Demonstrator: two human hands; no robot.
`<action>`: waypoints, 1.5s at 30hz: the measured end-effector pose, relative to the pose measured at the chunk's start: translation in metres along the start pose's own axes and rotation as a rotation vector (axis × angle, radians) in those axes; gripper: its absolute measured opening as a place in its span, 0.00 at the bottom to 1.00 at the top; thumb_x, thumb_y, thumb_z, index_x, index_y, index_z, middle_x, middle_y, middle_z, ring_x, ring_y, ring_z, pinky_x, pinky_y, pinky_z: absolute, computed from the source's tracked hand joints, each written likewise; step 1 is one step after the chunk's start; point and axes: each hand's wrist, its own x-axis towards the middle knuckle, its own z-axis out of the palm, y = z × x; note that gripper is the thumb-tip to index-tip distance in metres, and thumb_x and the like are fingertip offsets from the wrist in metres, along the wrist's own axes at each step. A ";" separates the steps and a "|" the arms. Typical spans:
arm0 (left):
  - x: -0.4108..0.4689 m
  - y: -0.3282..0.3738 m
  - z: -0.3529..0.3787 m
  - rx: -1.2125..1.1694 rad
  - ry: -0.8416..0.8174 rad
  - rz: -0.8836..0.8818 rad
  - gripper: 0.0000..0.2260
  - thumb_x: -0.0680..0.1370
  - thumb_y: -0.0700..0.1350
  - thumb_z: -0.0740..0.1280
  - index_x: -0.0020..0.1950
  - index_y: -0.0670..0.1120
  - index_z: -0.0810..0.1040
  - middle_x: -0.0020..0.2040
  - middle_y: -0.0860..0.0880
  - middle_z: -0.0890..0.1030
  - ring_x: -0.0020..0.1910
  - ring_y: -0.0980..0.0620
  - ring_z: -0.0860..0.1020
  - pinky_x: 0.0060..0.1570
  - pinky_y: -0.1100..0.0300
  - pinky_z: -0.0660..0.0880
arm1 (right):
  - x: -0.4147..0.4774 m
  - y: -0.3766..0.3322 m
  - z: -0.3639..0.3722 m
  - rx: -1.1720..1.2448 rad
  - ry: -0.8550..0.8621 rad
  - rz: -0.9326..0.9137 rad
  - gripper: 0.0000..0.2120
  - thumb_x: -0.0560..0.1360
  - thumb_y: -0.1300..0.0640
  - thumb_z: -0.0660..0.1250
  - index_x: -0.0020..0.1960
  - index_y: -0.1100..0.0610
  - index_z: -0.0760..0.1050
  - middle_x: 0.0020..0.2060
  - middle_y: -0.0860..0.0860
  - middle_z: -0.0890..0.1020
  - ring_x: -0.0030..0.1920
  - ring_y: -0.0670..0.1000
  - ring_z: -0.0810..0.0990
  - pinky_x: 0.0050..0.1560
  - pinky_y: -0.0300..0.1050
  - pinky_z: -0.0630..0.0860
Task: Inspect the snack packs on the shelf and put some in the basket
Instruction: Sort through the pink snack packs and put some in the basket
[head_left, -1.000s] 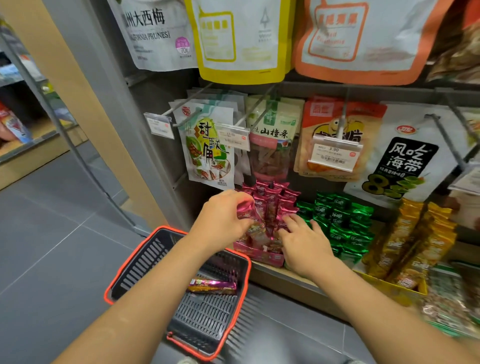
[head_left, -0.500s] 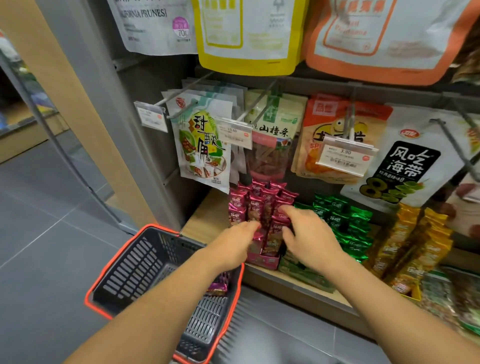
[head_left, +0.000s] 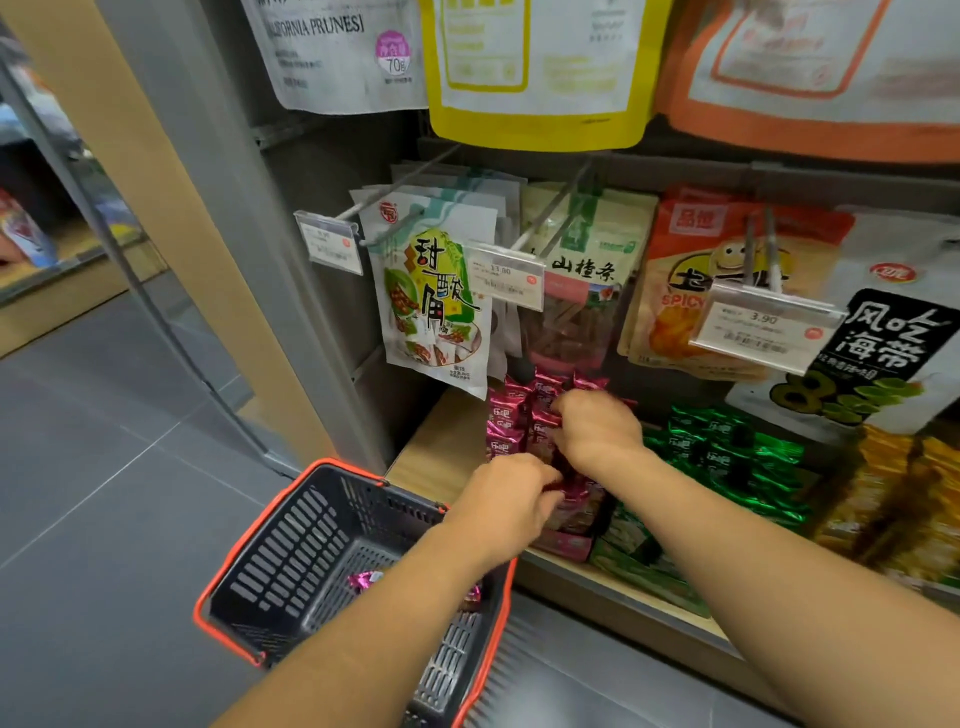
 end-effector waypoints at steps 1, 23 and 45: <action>-0.002 -0.001 0.000 -0.041 0.026 -0.031 0.11 0.79 0.47 0.66 0.60 0.49 0.81 0.55 0.48 0.82 0.56 0.47 0.79 0.57 0.53 0.75 | -0.001 -0.001 0.001 -0.016 0.010 0.000 0.10 0.76 0.53 0.68 0.56 0.52 0.80 0.51 0.53 0.82 0.52 0.56 0.81 0.48 0.48 0.78; -0.040 0.043 -0.087 -0.807 0.104 -0.381 0.07 0.80 0.37 0.64 0.51 0.41 0.82 0.45 0.43 0.84 0.38 0.54 0.81 0.43 0.61 0.80 | -0.202 0.047 -0.093 0.710 0.890 -0.487 0.06 0.74 0.69 0.65 0.49 0.62 0.77 0.47 0.52 0.76 0.49 0.45 0.74 0.52 0.32 0.71; -0.108 0.119 -0.101 -1.368 0.340 -0.141 0.09 0.71 0.46 0.70 0.43 0.42 0.86 0.40 0.46 0.84 0.39 0.54 0.80 0.37 0.64 0.77 | -0.215 0.020 -0.083 1.370 -0.023 -0.334 0.15 0.76 0.38 0.54 0.45 0.35 0.80 0.33 0.42 0.83 0.33 0.38 0.80 0.34 0.31 0.75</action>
